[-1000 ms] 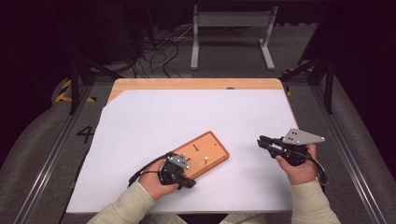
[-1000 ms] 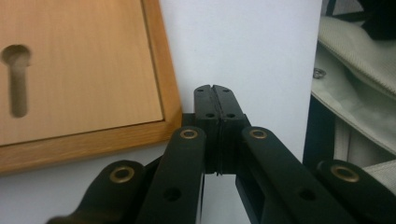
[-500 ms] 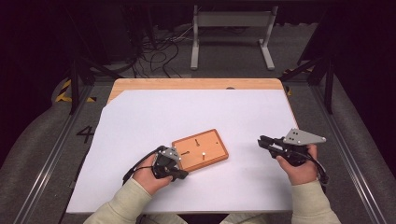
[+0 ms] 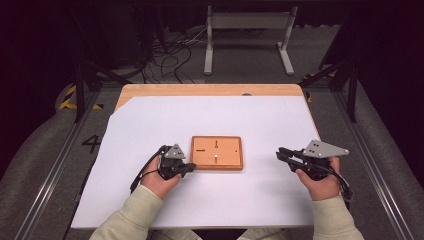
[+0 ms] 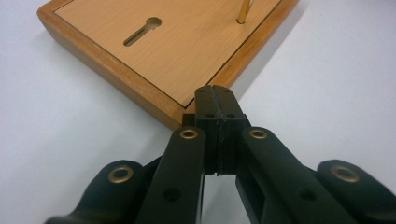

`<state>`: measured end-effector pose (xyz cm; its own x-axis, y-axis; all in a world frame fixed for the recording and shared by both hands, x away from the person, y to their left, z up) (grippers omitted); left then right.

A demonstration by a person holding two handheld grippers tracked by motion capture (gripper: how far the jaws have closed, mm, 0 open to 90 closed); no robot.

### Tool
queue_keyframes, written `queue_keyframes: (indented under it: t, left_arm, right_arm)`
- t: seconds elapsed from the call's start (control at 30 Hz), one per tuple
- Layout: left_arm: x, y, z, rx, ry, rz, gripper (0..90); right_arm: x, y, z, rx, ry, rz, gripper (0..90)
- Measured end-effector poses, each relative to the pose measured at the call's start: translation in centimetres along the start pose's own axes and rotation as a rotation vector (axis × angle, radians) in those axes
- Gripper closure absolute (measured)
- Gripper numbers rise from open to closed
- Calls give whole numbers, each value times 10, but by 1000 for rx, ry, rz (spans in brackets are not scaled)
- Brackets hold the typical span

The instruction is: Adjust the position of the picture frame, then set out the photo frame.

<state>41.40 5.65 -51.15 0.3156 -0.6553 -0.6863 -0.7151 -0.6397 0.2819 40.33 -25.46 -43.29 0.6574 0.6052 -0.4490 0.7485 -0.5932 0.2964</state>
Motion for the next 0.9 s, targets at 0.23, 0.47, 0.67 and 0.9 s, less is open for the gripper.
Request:
queue_keyframes:
  t: [0.23,0.47,0.67,0.9]
  left_arm:
    - [-12,8,-3,-31,34,78,833]
    - [-35,2,-8,-76,66,65,668]
    - [-58,-7,-12,-112,91,53,647]
    - [-74,-15,-16,-135,128,42,610]
  right_arm:
    - [1,-2,-1,6,2,-7,776]
    - [9,-15,-13,23,-5,-45,750]
    - [18,-32,-28,5,-11,-102,782]
    - [30,-43,-34,-1,-13,-140,774]
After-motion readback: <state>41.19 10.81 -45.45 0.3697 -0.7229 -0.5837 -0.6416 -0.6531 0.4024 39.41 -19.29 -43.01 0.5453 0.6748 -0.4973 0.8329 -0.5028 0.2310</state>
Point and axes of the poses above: each handheld gripper's, and its own axes: x roughly forward along the jaws, z roughly out of its underside, y roughly to its right, the point moved 9 cm from there along x, roughly forward along the jaws, and after that the axes turned 13 degrees about -x, right-handed, at the moved point
